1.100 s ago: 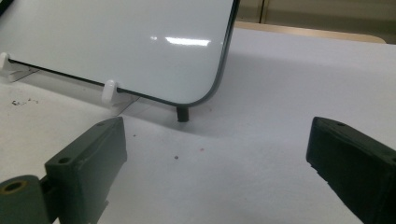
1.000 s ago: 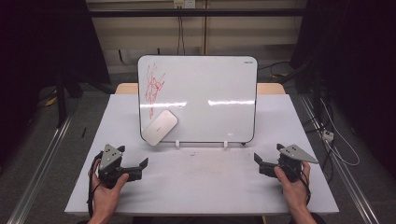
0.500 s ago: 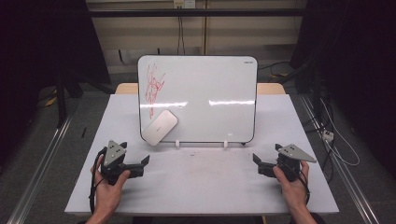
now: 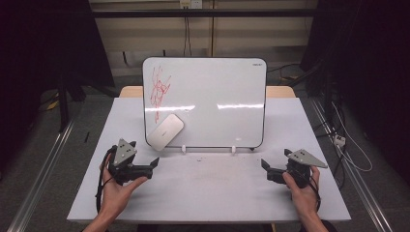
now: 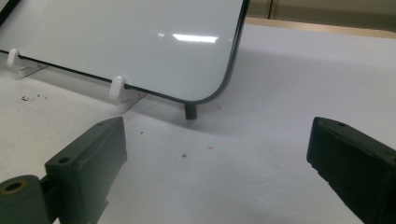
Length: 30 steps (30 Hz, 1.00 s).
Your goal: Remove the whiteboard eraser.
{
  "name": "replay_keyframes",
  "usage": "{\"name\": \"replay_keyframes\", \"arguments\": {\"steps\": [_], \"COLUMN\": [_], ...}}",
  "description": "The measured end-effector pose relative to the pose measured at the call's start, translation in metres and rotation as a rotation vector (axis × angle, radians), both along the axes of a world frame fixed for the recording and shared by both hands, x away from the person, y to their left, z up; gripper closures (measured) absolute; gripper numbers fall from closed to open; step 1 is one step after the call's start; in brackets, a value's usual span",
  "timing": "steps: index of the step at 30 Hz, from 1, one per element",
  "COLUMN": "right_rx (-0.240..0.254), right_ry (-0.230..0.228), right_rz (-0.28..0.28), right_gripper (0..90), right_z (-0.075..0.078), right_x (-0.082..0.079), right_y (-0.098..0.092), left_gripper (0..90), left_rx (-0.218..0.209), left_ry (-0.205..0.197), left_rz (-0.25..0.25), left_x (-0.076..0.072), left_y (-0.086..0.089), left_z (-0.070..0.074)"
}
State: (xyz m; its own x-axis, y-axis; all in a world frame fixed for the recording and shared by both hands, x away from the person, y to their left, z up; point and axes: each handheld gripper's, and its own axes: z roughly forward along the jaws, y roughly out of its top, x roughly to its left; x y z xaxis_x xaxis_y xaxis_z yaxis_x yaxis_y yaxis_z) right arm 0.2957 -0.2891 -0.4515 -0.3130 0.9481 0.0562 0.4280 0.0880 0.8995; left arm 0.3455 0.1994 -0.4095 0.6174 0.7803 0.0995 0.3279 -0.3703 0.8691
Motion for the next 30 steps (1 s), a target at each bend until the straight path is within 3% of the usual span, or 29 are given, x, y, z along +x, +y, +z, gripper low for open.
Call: {"name": "replay_keyframes", "arguments": {"steps": [4, 7, 11, 14, 15, 17, 19, 26, 30], "right_rx": [-0.003, -0.002, -0.001, -0.001, 0.0, 0.0, -0.004, -0.008, -0.006], "right_ry": [0.001, -0.002, 0.0, 0.001, 0.001, 0.0, 0.0, 0.004, 0.005], "right_rz": [0.003, 0.005, 0.005, 0.004, 0.003, 0.004, 0.005, 0.015, 0.015], "right_gripper": [4.9, 5.0, 5.0, 5.0, 5.0, 5.1, 5.2, 5.3, 5.3], "right_z": [0.0, 0.001, 0.001, 0.001, 0.001, 0.001, 0.001, 0.001, 0.001], "right_x": [0.0, 0.0, 0.0, 0.0, 0.0, 0.0, 0.0, 0.003, 0.002], "right_y": [0.001, 0.002, 0.002, 0.002, 0.002, 0.003, 0.004, 0.006, 0.005], "left_gripper": [4.8, 5.8, 6.7, 6.6, 6.7, 8.0, 7.9, 8.2, 8.4], "left_rx": [0.018, 0.015, 0.002, 0.035, 0.069, 0.083, 0.126, 0.172, 0.196], "left_ry": [0.0, 0.017, 0.004, -0.007, -0.01, -0.02, -0.029, -0.084, -0.08], "left_rz": [-0.019, -0.023, -0.019, -0.02, -0.023, -0.019, -0.015, -0.004, -0.006], "left_x": [0.005, 0.01, 0.014, 0.017, 0.019, 0.022, 0.027, 0.039, 0.049], "left_y": [-0.004, -0.008, -0.01, -0.013, -0.015, -0.018, -0.021, -0.03, -0.038], "left_z": [0.003, 0.004, 0.006, 0.007, 0.007, 0.007, 0.007, 0.009, 0.007]}}
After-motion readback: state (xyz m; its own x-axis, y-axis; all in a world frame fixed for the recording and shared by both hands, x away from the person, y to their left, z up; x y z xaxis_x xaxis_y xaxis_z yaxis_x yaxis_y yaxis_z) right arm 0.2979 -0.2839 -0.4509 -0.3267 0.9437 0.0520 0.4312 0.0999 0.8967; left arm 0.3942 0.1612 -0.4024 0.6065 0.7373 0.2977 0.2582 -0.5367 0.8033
